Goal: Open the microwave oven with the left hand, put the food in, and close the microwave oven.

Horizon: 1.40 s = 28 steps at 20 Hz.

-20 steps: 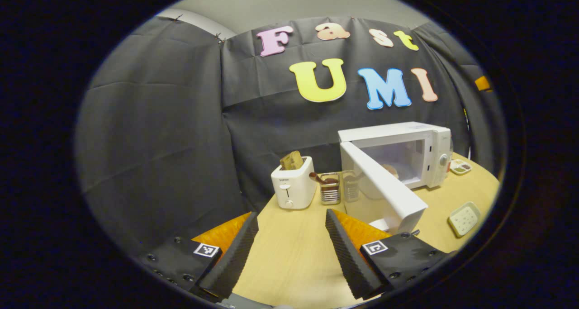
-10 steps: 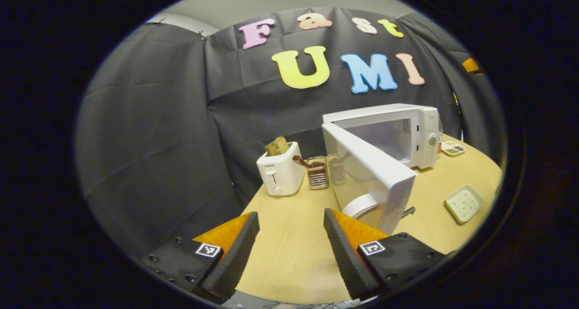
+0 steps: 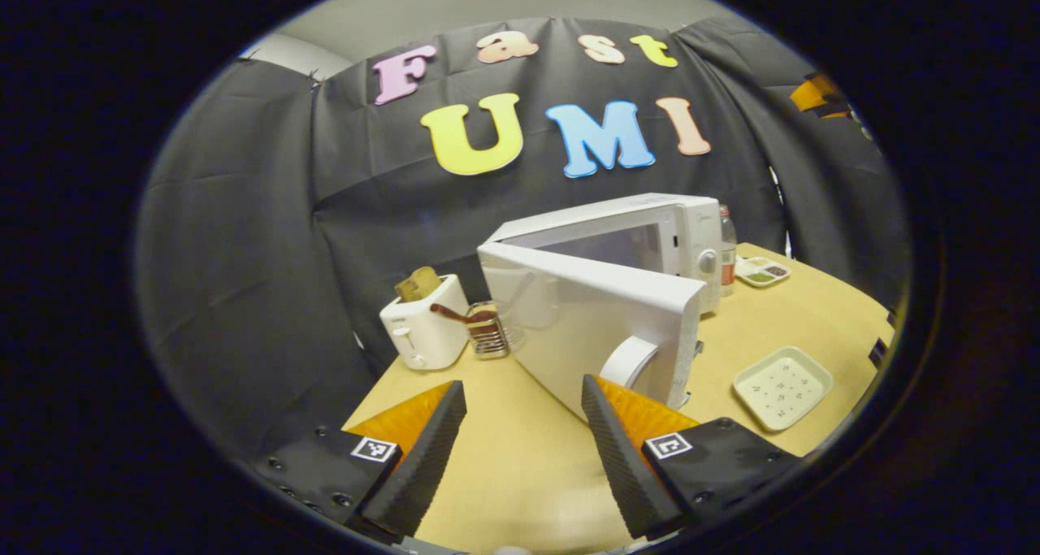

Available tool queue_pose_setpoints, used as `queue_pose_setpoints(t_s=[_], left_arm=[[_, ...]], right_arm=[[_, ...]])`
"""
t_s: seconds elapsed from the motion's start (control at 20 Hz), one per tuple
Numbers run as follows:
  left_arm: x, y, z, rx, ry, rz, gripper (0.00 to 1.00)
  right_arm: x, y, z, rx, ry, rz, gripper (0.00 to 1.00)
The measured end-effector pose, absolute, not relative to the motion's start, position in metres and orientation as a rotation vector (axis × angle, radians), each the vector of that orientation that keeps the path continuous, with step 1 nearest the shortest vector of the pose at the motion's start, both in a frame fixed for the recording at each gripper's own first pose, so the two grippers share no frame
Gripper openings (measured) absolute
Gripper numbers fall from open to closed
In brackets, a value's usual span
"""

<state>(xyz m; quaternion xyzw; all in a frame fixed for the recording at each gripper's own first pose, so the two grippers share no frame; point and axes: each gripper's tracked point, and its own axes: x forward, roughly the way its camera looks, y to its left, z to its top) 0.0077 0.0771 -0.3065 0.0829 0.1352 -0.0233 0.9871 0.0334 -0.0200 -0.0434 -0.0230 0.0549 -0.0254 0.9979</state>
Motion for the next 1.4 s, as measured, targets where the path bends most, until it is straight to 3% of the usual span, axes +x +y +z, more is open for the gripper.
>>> queue_pose_setpoints(t_s=[0.1, 0.25, 0.3, 0.5, 0.6, 0.75, 1.0, 1.4], left_arm=[[0.018, 0.044, -0.308, 0.162, 0.269, -0.099, 0.95], [0.041, 0.007, -0.307, 0.175, 0.257, -0.163, 1.00], [0.051, -0.005, -0.306, 0.177, 0.255, -0.181, 0.94], [0.082, -0.043, -0.302, 0.189, 0.231, -0.236, 1.00], [0.101, -0.051, -0.304, 0.188, 0.234, -0.229, 0.94], [0.131, -0.069, -0.305, 0.168, 0.233, -0.246, 1.00], [0.167, -0.102, -0.298, 0.192, 0.199, -0.292, 1.00], [0.220, -0.113, -0.302, 0.152, 0.203, -0.239, 1.00]], right_arm=[[0.031, -0.035, -0.042, -0.047, 0.109, -0.070, 0.92], [0.031, -0.057, -0.040, -0.052, 0.119, -0.102, 0.92], [0.031, -0.065, -0.039, -0.055, 0.120, -0.114, 0.92], [0.030, -0.098, -0.038, -0.059, 0.124, -0.172, 0.92], [0.030, -0.113, -0.036, -0.054, 0.125, -0.202, 0.92], [0.025, -0.134, -0.037, -0.053, 0.131, -0.249, 0.92], [0.017, -0.162, -0.041, -0.053, 0.154, -0.311, 0.92], [0.009, -0.178, -0.046, -0.055, 0.183, -0.355, 0.92]])
